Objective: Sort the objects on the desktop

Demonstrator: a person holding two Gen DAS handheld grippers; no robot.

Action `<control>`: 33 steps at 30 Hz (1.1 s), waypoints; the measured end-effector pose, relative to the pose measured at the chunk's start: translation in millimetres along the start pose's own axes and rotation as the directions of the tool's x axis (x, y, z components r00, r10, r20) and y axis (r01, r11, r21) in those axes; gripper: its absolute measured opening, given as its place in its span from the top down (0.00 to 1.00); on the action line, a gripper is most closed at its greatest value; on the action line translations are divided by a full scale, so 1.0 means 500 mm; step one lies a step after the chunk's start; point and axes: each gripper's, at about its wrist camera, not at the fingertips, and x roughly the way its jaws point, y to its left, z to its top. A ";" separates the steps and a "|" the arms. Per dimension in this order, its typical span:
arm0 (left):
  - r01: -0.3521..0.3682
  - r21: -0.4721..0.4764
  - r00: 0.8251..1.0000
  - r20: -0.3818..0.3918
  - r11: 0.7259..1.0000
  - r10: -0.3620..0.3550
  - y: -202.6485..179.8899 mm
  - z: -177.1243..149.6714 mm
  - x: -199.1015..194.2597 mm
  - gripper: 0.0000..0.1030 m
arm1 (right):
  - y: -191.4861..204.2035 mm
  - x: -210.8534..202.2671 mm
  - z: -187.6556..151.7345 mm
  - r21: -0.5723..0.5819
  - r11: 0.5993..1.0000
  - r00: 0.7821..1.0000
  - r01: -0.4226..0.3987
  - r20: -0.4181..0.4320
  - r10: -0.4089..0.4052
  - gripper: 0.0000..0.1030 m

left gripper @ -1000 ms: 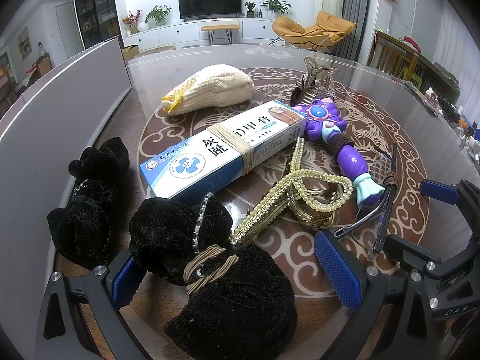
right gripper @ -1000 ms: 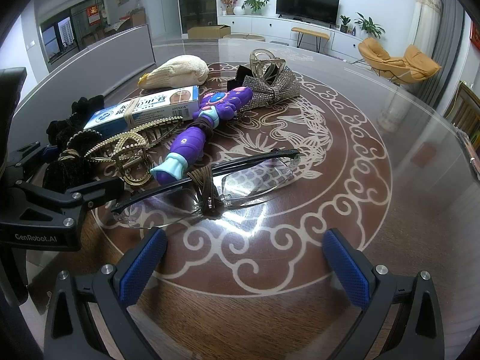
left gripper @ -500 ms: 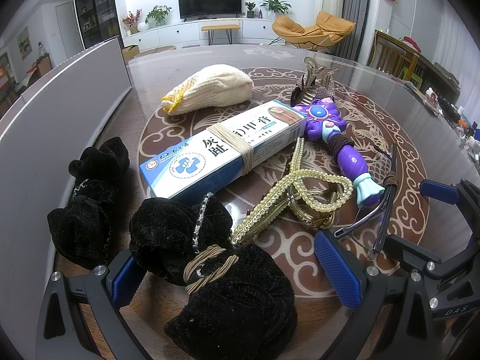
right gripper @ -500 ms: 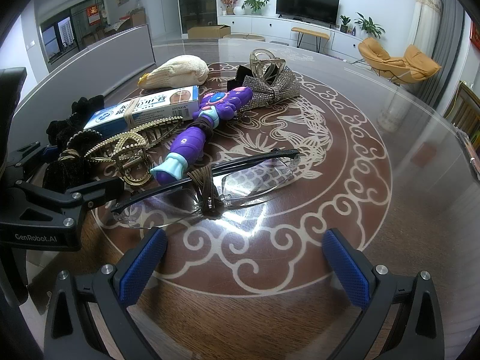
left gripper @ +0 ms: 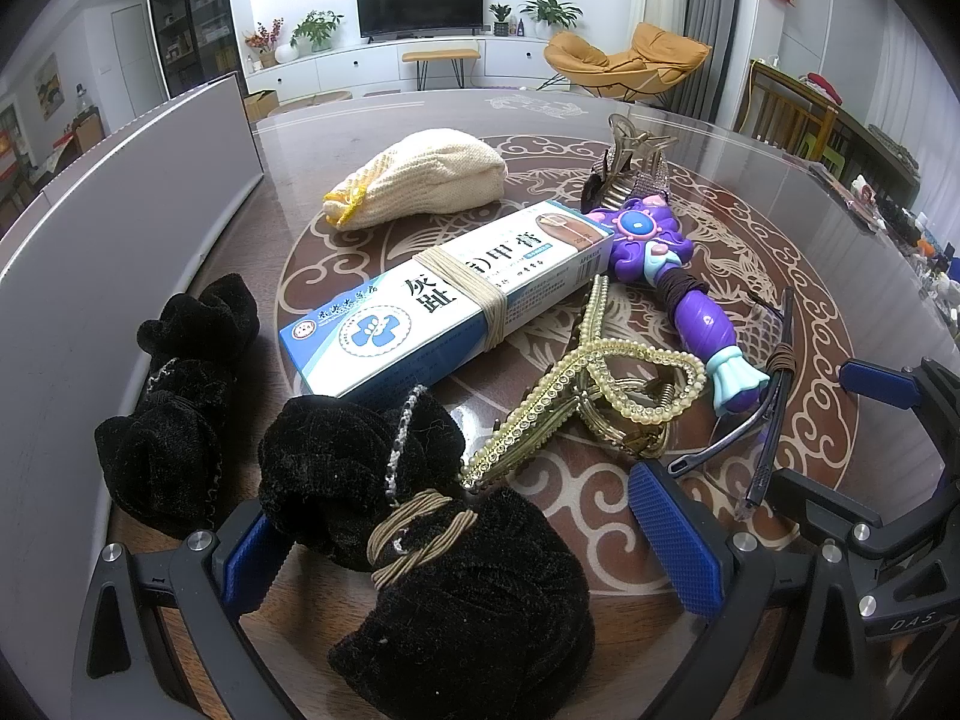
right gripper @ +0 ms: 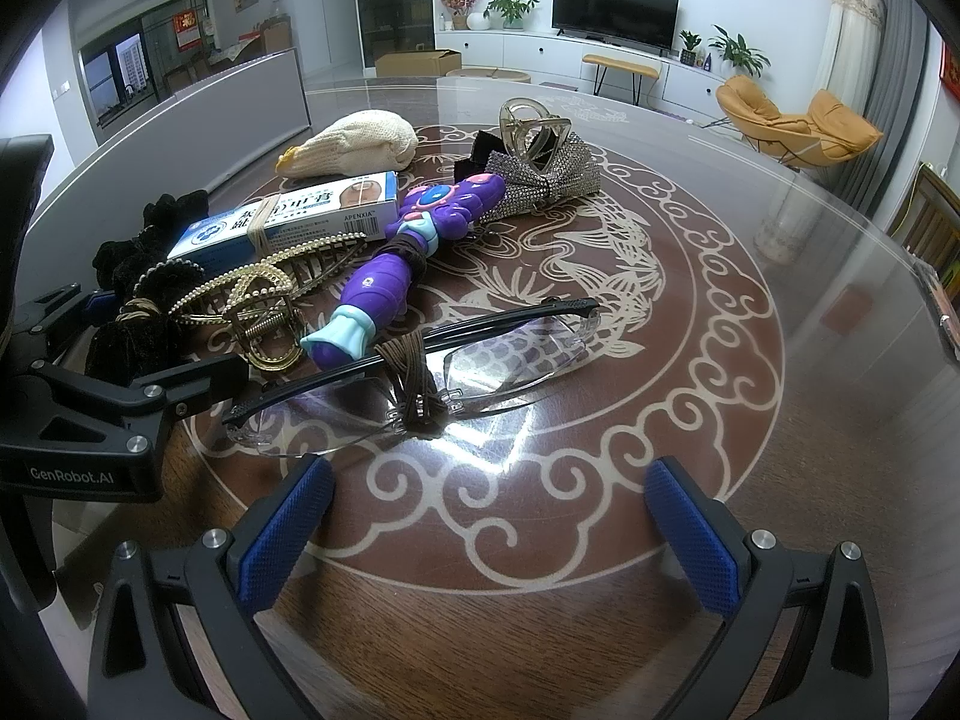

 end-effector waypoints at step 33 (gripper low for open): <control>0.000 0.000 1.000 0.000 1.000 0.000 0.000 -0.003 -0.001 0.00 | 0.000 -0.001 -0.001 0.000 1.000 1.000 0.001 0.000 -0.001 0.00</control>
